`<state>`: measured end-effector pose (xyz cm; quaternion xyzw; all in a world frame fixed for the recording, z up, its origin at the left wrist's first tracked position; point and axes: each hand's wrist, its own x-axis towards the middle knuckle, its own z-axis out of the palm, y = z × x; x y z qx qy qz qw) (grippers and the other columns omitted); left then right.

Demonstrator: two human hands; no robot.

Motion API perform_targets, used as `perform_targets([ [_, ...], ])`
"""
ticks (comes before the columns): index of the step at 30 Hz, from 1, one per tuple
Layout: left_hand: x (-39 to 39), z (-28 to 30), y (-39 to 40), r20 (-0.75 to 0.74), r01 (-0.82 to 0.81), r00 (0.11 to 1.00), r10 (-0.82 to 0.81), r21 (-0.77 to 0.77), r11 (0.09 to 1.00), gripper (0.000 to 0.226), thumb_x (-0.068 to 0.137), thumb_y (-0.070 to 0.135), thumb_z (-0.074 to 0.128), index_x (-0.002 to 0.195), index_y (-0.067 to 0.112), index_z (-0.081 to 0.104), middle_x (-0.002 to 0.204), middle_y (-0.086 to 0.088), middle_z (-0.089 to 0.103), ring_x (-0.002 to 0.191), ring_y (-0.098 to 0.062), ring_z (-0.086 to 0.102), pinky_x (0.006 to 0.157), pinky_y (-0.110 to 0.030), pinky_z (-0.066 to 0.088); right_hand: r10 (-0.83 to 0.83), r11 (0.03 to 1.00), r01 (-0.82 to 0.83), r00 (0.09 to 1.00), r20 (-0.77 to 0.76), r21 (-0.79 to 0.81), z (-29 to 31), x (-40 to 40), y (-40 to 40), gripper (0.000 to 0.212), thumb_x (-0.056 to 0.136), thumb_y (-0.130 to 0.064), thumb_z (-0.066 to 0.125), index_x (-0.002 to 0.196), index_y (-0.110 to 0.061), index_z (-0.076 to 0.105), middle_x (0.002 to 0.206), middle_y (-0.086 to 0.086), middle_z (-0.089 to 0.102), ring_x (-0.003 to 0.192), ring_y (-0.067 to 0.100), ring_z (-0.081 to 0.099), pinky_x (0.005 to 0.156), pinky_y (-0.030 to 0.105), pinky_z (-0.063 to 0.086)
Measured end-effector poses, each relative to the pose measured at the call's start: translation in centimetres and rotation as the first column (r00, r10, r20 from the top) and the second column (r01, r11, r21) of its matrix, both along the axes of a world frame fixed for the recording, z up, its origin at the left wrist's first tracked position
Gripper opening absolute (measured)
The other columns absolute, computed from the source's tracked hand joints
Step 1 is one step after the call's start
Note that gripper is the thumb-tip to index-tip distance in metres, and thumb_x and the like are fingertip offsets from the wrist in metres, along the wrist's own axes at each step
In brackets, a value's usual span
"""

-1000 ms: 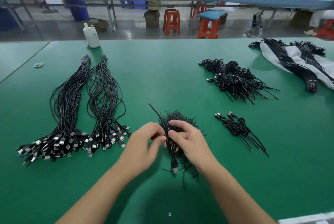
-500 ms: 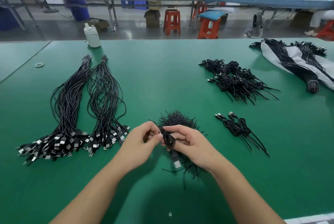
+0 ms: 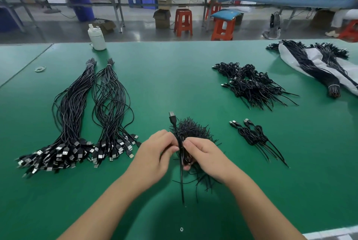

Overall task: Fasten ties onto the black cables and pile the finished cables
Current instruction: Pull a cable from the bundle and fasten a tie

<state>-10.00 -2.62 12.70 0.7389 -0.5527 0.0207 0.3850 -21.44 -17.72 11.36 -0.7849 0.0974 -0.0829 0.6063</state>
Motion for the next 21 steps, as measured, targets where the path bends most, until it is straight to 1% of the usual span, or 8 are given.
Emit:
perform_targets([
  [2, -0.2, -0.4, 0.0, 0.083, 0.002, 0.997, 0.0, -0.02, 1.0, 0.008, 0.092, 0.01, 0.058, 0.085, 0.014, 0.056, 0.084, 0.008, 0.051, 0.078, -0.011, 0.046, 0.074, -0.02, 0.037, 0.031, 0.989, -0.028, 0.999, -0.018, 0.147, 0.0, -0.1, 0.0, 0.034, 0.104, -0.031, 0.044, 0.078, -0.013, 0.058, 0.07, 0.009, 0.065, 0.059, 0.018, 0.061, 0.063, 0.025, 0.05],
  [6, 0.1, -1.1, -0.1, 0.308, 0.038, 0.951, -0.03, -0.019, 0.999, 0.006, 0.093, 0.008, 0.057, 0.088, 0.011, 0.059, 0.088, 0.0, 0.055, 0.078, -0.023, 0.049, 0.073, -0.033, 0.038, 0.061, 0.946, -0.047, 0.998, -0.033, 0.321, -0.5, -0.2, 0.1, 0.039, 0.105, -0.028, 0.045, 0.072, -0.017, 0.063, 0.067, 0.007, 0.063, 0.053, 0.018, 0.056, 0.057, 0.023, 0.048],
  [10, 0.7, -2.0, -0.4, 0.311, 0.003, 0.95, 0.001, -0.013, 1.0, 0.014, 0.099, 0.024, 0.051, 0.094, 0.014, 0.06, 0.091, 0.002, 0.056, 0.082, -0.02, 0.05, 0.076, -0.031, 0.04, 0.004, 0.94, 0.016, 0.998, -0.059, 0.34, -0.8, 0.1, -0.2, 0.034, 0.104, -0.025, 0.049, 0.076, -0.012, 0.064, 0.066, 0.006, 0.062, 0.051, 0.016, 0.056, 0.055, 0.021, 0.048],
  [13, 1.5, -3.9, -0.7, 0.236, -0.098, 0.968, 0.087, 0.036, 0.995, 0.023, 0.099, 0.037, 0.048, 0.107, 0.019, 0.06, 0.102, 0.006, 0.058, 0.088, -0.014, 0.051, 0.084, -0.027, 0.04, -0.105, 0.982, 0.122, 0.988, -0.116, 0.147, -0.5, 0.3, -1.5, 0.035, 0.103, -0.027, 0.053, 0.072, -0.012, 0.061, 0.063, 0.004, 0.061, 0.053, 0.014, 0.058, 0.057, 0.022, 0.049],
  [16, 3.5, -6.9, -0.4, 0.176, -0.25, 0.957, 0.231, 0.093, 0.964, 0.025, 0.099, 0.03, 0.054, 0.118, 0.015, 0.06, 0.112, 0.002, 0.058, 0.095, -0.016, 0.053, 0.09, -0.029, 0.041, -0.224, 0.964, 0.18, 0.944, -0.24, -0.195, 0.3, -0.1, -4.6, 0.039, 0.1, -0.038, 0.053, 0.069, -0.017, 0.06, 0.058, -0.004, 0.059, 0.053, 0.009, 0.056, 0.058, 0.022, 0.047],
  [17, 4.4, -7.9, -0.1, 0.19, -0.306, 0.941, 0.281, 0.118, 0.945, 0.025, 0.097, 0.024, 0.057, 0.119, 0.012, 0.061, 0.112, -0.001, 0.059, 0.098, -0.019, 0.055, 0.091, -0.033, 0.042, -0.272, 0.92, 0.165, 0.922, -0.276, -0.357, 0.4, -0.2, -6.1, 0.04, 0.1, -0.041, 0.051, 0.069, -0.017, 0.059, 0.056, -0.005, 0.056, 0.049, 0.008, 0.051, 0.053, 0.021, 0.043],
  [19, 6.1, -10.0, 1.0, 0.264, -0.399, 0.9, 0.346, 0.181, 0.899, 0.023, 0.095, 0.018, 0.057, 0.114, 0.008, 0.064, 0.11, -0.006, 0.061, 0.101, -0.025, 0.058, 0.09, -0.04, 0.045, -0.383, 0.749, 0.085, 0.865, -0.325, -0.657, 0.3, -0.3, -9.0, 0.042, 0.101, -0.043, 0.049, 0.069, -0.018, 0.059, 0.053, -0.007, 0.051, 0.043, 0.008, 0.042, 0.044, 0.019, 0.034],
  [21, 7.3, -11.7, 2.2, 0.324, -0.464, 0.866, 0.38, 0.239, 0.853, 0.026, 0.09, 0.02, 0.051, 0.109, 0.007, 0.065, 0.11, -0.009, 0.062, 0.104, -0.028, 0.059, 0.088, -0.044, 0.045, -0.506, 0.578, 0.014, 0.79, -0.345, -0.816, 0.0, -0.7, -11.8, 0.04, 0.101, -0.043, 0.048, 0.072, -0.02, 0.061, 0.055, -0.006, 0.054, 0.046, 0.009, 0.047, 0.043, 0.021, 0.032],
])
